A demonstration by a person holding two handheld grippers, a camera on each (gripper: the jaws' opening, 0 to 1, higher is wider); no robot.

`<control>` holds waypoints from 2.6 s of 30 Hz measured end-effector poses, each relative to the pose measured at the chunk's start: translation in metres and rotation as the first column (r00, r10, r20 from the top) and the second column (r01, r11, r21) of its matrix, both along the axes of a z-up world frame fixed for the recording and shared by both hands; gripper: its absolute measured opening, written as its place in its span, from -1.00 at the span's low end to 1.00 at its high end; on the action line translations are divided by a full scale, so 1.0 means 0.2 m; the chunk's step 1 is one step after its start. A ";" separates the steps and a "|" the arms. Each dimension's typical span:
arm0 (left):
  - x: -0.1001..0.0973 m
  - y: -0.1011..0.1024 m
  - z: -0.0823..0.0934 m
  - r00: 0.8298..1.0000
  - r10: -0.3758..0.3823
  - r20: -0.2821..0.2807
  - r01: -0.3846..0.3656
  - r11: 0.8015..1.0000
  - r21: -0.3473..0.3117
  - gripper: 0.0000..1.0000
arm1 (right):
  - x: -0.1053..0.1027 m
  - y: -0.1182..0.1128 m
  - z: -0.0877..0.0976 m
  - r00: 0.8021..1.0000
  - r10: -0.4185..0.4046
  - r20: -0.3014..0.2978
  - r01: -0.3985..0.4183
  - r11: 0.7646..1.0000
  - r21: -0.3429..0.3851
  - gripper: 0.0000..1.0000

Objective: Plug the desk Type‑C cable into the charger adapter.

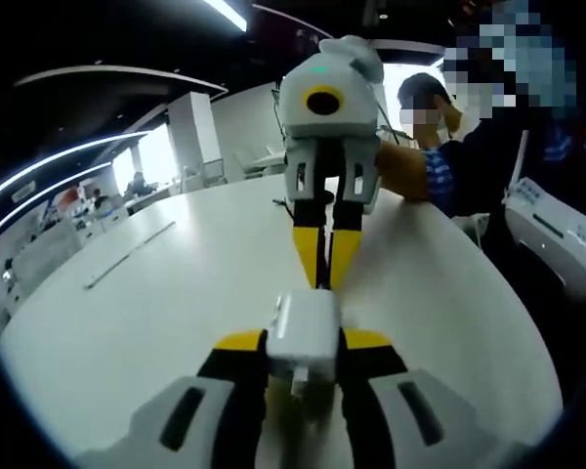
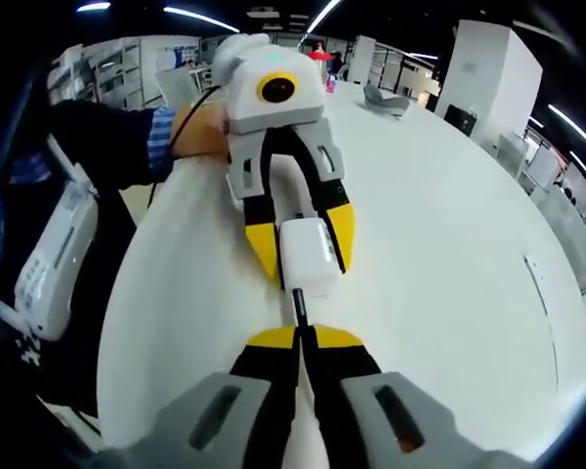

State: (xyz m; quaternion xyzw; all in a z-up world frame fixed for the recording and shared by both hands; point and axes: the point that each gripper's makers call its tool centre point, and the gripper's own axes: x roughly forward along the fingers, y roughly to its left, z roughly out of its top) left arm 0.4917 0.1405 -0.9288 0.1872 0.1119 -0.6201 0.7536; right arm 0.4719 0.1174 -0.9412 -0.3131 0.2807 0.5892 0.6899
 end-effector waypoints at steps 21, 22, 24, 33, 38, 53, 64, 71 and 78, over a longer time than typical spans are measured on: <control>-0.01 0.00 0.02 1.000 -0.010 0.023 0.011 1.000 -0.028 -0.44 | 0.01 -0.02 0.03 0.994 0.096 0.056 -0.098 0.995 0.038 -0.90; -0.01 0.00 0.02 1.000 -0.011 0.022 0.012 1.000 -0.029 -0.44 | 0.01 -0.03 0.03 0.993 0.101 0.064 -0.104 0.994 0.032 -0.90; 0.00 0.00 0.02 1.000 -0.012 0.022 0.012 1.000 -0.029 -0.44 | 0.01 -0.03 0.03 0.992 0.104 0.067 -0.106 0.994 0.033 -0.90; -0.01 0.01 0.03 0.999 -0.021 0.046 0.022 1.000 -0.018 -0.45 | 0.00 -0.03 0.04 0.991 0.114 0.066 -0.116 0.993 0.030 -0.91; -0.01 0.02 0.03 0.999 -0.009 0.037 0.010 1.000 -0.013 -0.46 | 0.00 -0.02 0.04 0.992 0.103 0.072 -0.104 0.994 0.020 -0.92; 0.01 0.03 0.03 0.999 0.024 0.027 -0.024 1.000 0.002 -0.46 | 0.01 -0.01 0.03 0.995 0.034 0.094 -0.031 0.999 -0.033 -0.94; 0.03 0.02 0.03 0.998 0.016 0.057 -0.016 1.000 -0.012 -0.44 | 0.03 0.00 0.03 0.994 0.031 0.106 -0.031 1.000 0.001 -0.92; 0.04 0.04 0.03 0.998 0.026 0.050 -0.026 1.000 -0.012 -0.45 | 0.06 0.00 0.05 0.978 0.090 0.191 -0.095 0.995 0.016 -0.69; 0.06 0.05 0.04 0.997 0.035 0.065 -0.034 0.999 -0.011 -0.45 | 0.12 -0.06 0.20 0.969 0.042 0.242 -0.066 0.993 0.094 -0.68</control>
